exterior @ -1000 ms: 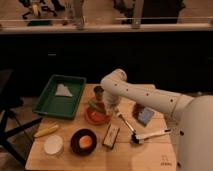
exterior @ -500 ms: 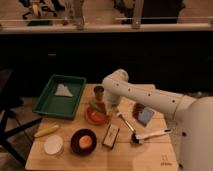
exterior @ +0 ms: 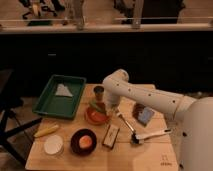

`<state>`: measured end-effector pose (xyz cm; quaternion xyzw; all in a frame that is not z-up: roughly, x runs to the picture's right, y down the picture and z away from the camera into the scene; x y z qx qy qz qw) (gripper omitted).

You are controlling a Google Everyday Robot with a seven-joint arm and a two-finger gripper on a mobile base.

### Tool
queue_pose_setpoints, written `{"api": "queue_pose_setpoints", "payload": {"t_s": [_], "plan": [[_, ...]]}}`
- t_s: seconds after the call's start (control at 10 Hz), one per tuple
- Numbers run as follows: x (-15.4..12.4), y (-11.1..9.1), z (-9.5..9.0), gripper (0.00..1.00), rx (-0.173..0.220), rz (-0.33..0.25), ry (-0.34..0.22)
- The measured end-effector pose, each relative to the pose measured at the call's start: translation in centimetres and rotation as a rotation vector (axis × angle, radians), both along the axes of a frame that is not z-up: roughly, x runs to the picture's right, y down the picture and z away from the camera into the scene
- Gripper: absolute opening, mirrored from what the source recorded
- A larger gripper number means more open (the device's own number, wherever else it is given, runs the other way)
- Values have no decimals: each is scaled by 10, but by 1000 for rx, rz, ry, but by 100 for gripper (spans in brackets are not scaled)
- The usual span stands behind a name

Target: Place pepper in red bowl

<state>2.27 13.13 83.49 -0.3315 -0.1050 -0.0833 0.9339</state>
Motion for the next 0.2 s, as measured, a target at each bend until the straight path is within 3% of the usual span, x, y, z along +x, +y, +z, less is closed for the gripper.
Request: {"api": "queue_pose_setpoints", "payload": {"t_s": [0.2], "plan": [[-1, -1, 1, 80, -1, -1, -2]]}}
